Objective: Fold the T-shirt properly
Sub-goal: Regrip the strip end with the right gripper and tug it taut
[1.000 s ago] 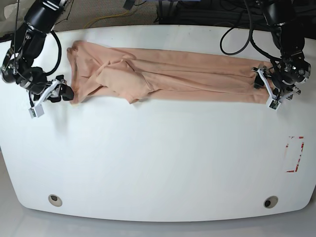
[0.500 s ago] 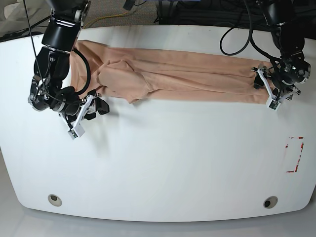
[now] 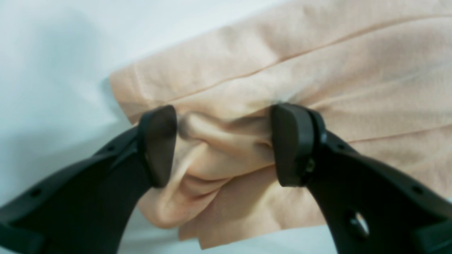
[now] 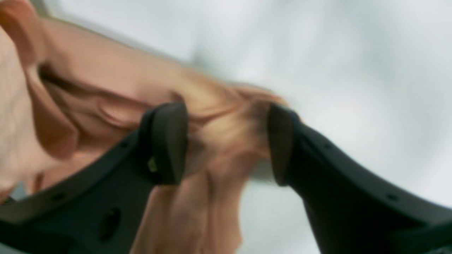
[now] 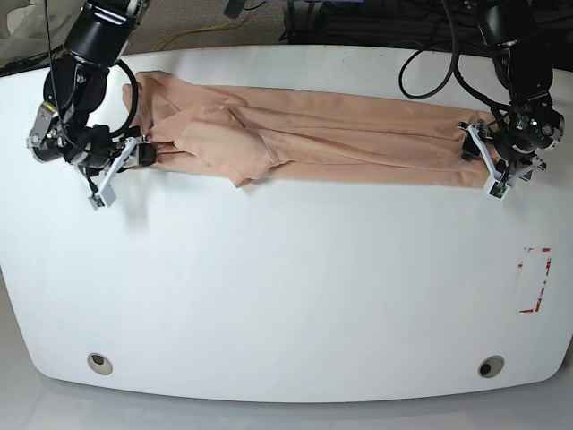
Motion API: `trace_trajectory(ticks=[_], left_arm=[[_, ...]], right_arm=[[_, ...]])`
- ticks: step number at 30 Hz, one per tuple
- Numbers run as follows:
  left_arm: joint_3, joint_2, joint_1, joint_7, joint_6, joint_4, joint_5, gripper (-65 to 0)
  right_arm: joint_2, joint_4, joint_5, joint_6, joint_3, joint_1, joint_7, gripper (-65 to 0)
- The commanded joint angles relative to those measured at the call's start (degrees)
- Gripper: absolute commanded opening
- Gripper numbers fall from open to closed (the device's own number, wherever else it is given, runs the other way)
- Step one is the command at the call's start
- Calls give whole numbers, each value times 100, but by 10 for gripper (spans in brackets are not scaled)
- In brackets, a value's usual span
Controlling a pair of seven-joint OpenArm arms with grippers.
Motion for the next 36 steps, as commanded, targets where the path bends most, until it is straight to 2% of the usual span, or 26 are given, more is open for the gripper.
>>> trace_trajectory(ticks=[1,5,10,18,22,28,31,36], left_arm=[[-19,-75,6,209,12,6,228,-254],[-19,-75,6,209,12,-3,228,-254],[-19,-75,-2,209,12,6,228,-254],[-10,-75,-11,209,12,50,228,-254],[-10,-75,-11,209,12,50,219,-254],[-10,-66,-11,209,12,59,219,-254],[-10,-66,-11,209,12,50,219,-254],[-19,-66,-11,209,12,50,219,-254]], right_arm=[[151,350,74,10,240,20,33,-300],[370,394,74,10,310,-209,33,-300],[493,385,74,10,583,-393,33,-300],[511,737,82,10,1066,-490,16,-300],[441,1167,170,10,1128,-490,-323,-300],[19,1581,1331,10,1084,-525,-323,-300],[-245,1554,1682,10,1057,-701,-323,-300],[-605,1546,1234,10,592,-780,-323,-300]])
